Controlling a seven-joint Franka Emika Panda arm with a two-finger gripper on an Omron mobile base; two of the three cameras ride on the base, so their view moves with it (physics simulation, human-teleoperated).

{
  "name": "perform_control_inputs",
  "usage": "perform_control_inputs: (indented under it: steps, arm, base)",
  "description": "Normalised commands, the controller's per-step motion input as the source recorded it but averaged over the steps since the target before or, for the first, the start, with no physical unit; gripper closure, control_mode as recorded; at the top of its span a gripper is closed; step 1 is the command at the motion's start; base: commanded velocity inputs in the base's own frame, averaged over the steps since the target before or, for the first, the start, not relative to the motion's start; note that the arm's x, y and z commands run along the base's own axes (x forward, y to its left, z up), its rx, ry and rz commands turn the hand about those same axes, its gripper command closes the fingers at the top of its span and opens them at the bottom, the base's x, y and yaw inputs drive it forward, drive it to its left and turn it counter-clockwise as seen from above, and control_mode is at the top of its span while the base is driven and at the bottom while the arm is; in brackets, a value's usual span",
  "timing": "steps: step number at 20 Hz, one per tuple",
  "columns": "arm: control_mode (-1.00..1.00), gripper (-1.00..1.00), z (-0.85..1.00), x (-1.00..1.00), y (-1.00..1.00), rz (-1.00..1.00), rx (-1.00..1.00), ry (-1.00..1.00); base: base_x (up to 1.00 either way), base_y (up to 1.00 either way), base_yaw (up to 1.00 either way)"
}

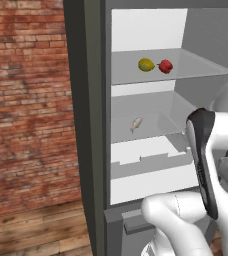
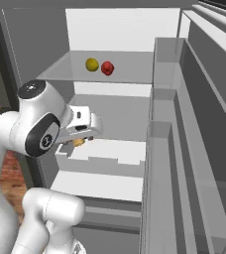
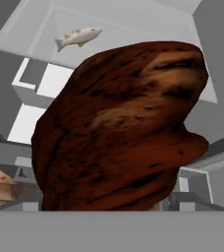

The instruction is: Gather the lemon and bell pepper from the fridge and place them on a tray on the dining counter. Then gather the fish and steak from the fridge and place them on the other tray.

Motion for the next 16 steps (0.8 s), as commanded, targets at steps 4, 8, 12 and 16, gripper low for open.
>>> perform_control_inputs:
  steps: [4,8,12,16]
  arm:
    - [-1.00,1.00,0.44,-0.79,0.00,-0.06,0.00,-0.07]
    - [-1.00,1.00,0.30,-0.66,0.14,-0.05,0.00,-0.06]
    - [-1.00,1.00,0.01,-0.15,0.22,0.00,-0.01,0.00]
    - [-1.00,1.00,0.00,0.00,0.00,0.00,0.00,0.00]
  base:
    - [0.00,0.00,0.00]
    - [0.00,0.00,0.00]
    - [0.00,0.00,0.00]
    - [0.00,0.00,0.00]
